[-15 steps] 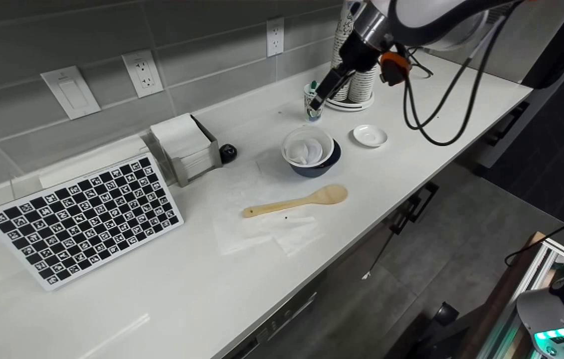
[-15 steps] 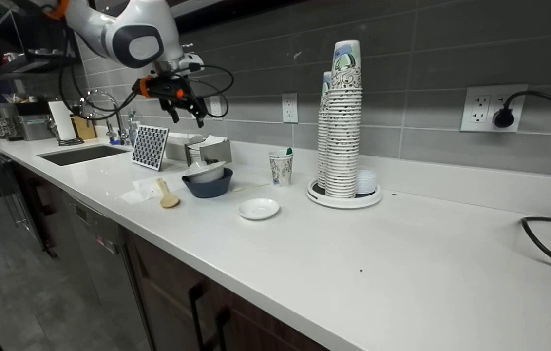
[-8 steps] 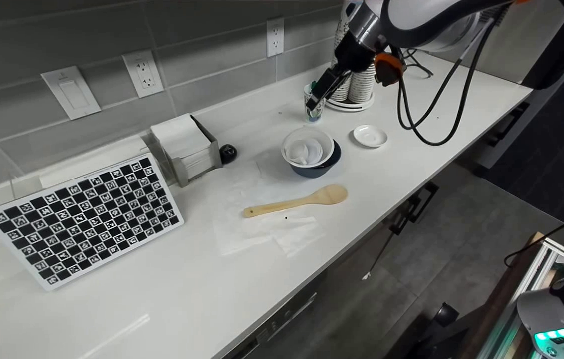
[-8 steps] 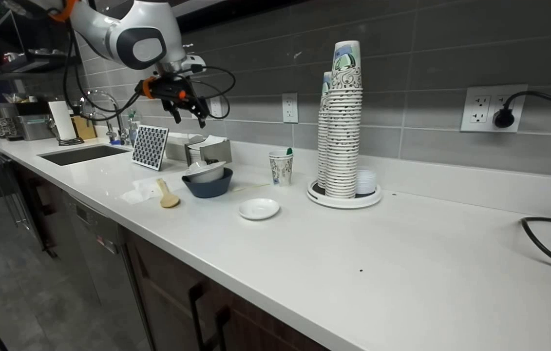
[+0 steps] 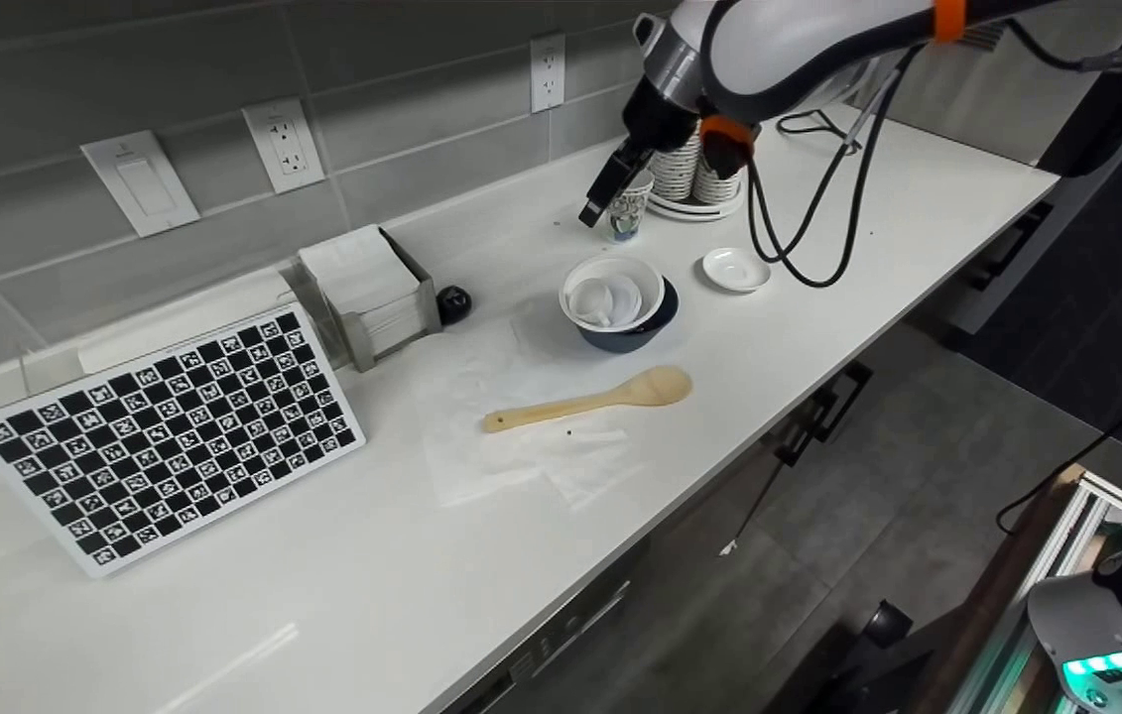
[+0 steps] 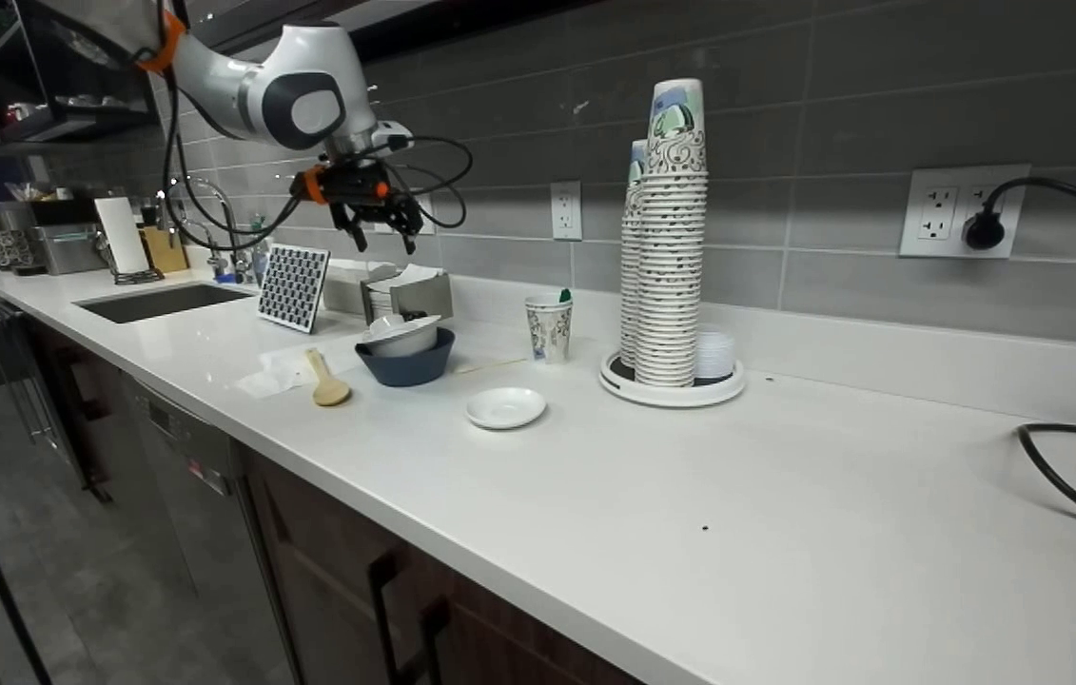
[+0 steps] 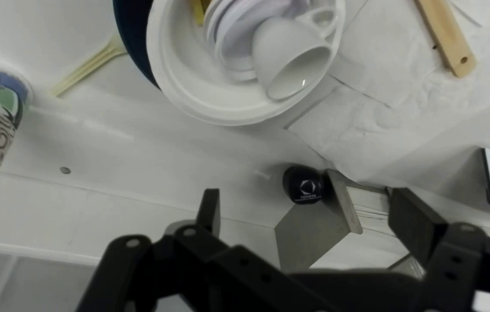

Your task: Put the black circular object on the small white plate on the right

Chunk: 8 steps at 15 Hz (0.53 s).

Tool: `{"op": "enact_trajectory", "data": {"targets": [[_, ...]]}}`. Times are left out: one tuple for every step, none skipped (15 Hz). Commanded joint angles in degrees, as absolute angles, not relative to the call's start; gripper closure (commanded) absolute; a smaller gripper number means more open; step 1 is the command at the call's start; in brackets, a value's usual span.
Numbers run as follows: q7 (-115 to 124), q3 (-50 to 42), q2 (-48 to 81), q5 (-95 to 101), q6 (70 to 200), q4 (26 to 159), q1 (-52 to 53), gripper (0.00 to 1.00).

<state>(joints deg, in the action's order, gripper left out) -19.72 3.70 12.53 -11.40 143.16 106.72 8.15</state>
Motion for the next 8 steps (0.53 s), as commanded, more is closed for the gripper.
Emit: {"op": "enact_trajectory", "data": {"targets": [[-24.71,7.02,24.29,-7.91,139.59,92.51,6.33,0.0],[-26.39,8.2,27.31,-8.33,139.5,89.52,5.95,0.0],[-27.35,9.21,30.03,-8.46,139.18,86.57,5.74,0.0],[-28.02,10.27,32.92,-8.64,139.08,83.66,5.71,0.0],[-28.58,11.06,35.73,-8.27,138.74,80.78,5.75,0.0],[-28.92,11.52,38.49,-7.5,138.87,77.98,6.16,0.0],[-29.25,11.71,41.16,-6.46,138.92,75.24,6.65,0.0],[-29.67,11.98,43.73,-5.46,138.85,72.44,6.96,0.0]]}}
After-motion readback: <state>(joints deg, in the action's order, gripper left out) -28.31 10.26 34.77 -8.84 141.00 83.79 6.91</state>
